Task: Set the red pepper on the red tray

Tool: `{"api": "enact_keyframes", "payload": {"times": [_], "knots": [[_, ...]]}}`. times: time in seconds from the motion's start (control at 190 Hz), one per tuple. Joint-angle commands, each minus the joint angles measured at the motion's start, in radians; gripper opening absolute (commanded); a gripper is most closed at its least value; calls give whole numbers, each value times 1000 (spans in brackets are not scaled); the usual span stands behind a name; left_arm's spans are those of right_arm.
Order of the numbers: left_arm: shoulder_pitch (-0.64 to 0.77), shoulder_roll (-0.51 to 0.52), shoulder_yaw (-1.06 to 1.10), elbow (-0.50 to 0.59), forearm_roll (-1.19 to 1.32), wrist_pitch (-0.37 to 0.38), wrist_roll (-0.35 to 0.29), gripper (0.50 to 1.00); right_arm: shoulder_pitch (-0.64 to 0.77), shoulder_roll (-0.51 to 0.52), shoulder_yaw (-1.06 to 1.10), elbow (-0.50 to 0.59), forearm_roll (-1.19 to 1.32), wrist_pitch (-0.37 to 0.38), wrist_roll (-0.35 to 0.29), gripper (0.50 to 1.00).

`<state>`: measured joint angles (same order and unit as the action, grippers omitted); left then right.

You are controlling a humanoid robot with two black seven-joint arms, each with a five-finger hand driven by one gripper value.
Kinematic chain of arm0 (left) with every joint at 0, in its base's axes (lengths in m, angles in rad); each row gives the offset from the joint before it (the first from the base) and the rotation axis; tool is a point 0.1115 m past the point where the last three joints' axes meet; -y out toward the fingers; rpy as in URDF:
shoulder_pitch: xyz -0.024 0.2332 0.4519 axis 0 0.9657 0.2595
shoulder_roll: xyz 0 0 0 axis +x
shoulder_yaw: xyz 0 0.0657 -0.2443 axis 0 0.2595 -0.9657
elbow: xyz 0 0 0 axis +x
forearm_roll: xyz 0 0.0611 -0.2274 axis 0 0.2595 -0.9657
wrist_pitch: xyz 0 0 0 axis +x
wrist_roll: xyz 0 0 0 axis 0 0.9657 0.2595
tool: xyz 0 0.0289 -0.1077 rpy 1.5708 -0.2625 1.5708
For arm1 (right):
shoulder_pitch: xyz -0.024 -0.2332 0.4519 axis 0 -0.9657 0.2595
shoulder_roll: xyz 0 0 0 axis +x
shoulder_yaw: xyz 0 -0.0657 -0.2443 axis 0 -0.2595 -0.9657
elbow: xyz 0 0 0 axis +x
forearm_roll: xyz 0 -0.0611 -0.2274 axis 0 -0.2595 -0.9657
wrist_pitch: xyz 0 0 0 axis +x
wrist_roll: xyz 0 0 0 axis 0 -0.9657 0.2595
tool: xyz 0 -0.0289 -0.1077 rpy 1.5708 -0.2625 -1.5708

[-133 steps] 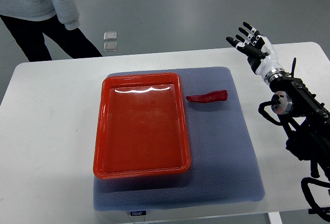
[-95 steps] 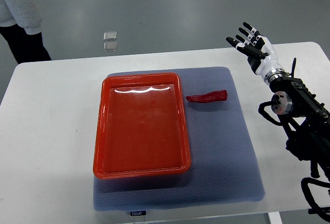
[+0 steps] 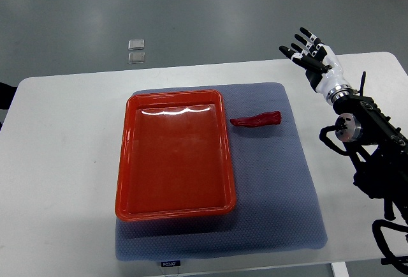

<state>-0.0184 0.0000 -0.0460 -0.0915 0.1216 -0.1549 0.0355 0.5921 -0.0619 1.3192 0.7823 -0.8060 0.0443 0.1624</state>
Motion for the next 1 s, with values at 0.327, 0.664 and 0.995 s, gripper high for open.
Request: {"api": "enact_keyframes", "payload": {"times": [0.327,0.664,0.995], "knots": [[0,0,0,1,0,0,0,1000,3,-12,-3,0,-13,-1,0,913],[0,0,0,-1,1,0,0,1000,6,-44,-68,2,-16,0,3,913],[0,0,-2,1,0,0,0,1000,28,-61,-135,8,-110,0,5,913]]}}
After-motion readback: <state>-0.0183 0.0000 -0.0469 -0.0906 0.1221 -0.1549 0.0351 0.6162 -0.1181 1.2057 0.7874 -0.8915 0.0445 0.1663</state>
